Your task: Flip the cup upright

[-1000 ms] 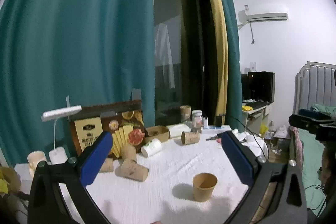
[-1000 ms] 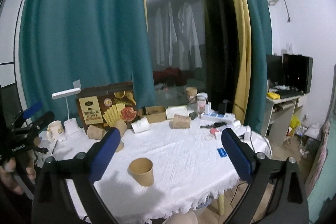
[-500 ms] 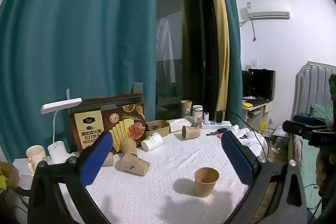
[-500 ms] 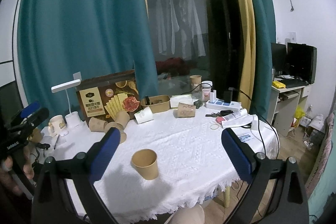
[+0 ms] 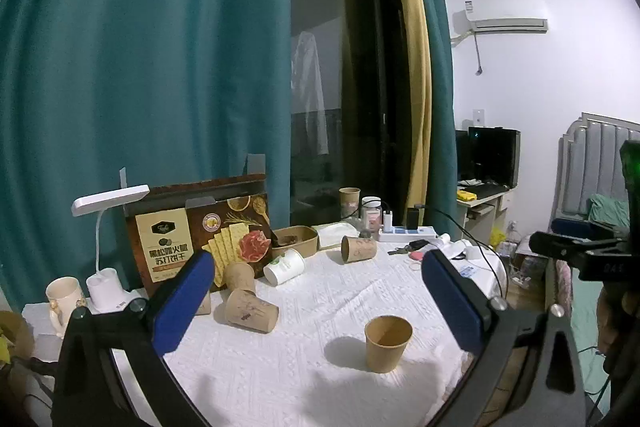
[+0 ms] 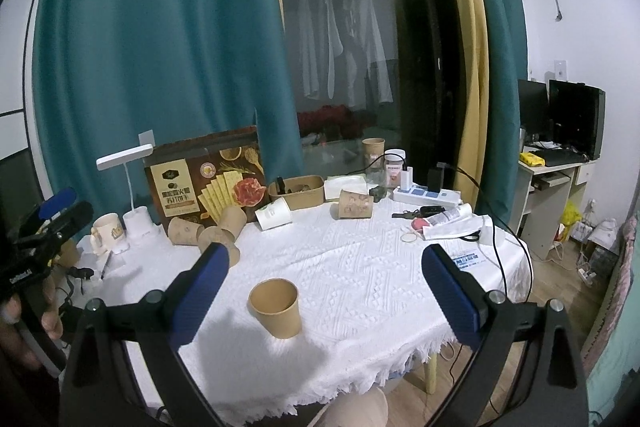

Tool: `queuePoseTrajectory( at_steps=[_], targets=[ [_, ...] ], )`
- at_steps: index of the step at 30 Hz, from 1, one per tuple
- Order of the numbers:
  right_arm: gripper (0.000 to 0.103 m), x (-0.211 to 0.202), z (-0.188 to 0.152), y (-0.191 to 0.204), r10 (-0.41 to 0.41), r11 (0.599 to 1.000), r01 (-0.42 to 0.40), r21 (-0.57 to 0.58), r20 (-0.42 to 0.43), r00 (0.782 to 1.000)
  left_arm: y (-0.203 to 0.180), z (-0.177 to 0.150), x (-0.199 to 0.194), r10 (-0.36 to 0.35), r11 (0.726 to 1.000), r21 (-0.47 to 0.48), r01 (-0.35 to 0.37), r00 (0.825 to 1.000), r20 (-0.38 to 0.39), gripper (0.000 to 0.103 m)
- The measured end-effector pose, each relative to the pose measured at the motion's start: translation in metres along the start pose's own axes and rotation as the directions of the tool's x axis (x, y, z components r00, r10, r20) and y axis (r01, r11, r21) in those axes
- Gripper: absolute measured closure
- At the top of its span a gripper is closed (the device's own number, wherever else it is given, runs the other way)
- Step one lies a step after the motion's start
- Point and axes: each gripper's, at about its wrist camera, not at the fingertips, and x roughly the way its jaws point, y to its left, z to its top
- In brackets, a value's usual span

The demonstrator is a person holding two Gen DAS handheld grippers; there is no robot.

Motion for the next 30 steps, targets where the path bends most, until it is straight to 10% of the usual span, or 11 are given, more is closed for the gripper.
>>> queuePoseTrajectory(
  at_steps=[30],
  targets=[
    [0.007,0.022,-0.006,-0.005,0.008,1.000,-0.008,-0.019,-0.041,0.999,0.000,-0.001,0.003,0.002,1.000,-0.022,-0.002,1.000,-0.009,0.000]
  ],
)
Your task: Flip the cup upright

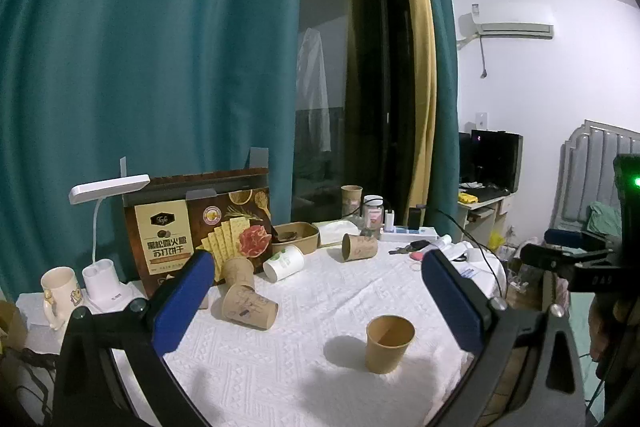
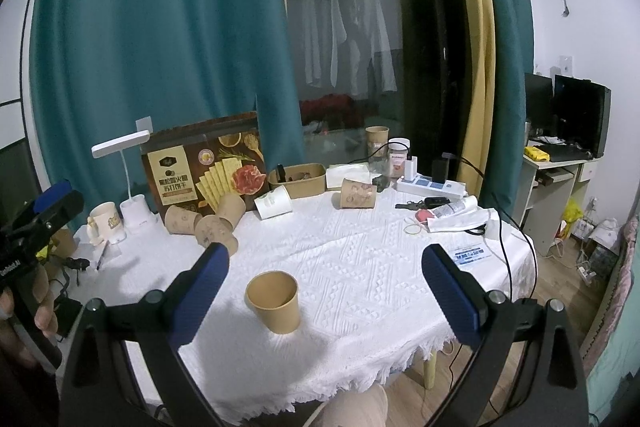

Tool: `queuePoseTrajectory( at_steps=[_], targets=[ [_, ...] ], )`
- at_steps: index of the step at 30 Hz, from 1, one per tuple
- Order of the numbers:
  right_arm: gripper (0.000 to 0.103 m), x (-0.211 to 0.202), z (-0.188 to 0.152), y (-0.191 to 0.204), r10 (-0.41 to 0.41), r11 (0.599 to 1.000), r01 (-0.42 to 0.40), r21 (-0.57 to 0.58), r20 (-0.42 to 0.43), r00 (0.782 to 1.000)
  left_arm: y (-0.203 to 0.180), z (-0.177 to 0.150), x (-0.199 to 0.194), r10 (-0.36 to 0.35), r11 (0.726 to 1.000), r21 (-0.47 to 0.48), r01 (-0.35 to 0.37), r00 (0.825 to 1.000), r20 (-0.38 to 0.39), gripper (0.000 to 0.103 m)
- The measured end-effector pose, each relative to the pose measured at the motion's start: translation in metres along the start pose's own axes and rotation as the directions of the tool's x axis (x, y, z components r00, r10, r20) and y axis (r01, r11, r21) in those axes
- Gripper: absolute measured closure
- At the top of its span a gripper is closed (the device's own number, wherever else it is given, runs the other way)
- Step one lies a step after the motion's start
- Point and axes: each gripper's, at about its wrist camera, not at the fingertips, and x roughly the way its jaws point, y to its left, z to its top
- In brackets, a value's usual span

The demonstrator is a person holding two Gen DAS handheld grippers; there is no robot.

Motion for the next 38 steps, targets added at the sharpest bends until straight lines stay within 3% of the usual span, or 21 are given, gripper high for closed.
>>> queuePoseTrajectory(
  at_steps=[27,38],
  targets=[
    [0.007,0.008,0.003,0.004,0.007,1.000,-0.007,-0.008,-0.010,1.000,-0.003,0.000,0.006,0.009,1.000,-0.009,-0.009,1.000,-0.010,0.000],
    [0.007,0.009,0.003,0.005,0.005,1.000,-0.005,-0.012,-0.012,1.000,-0.007,0.003,0.012,-0.019,1.000,-0.021,0.018,1.000,-0.020,0.000]
  ],
)
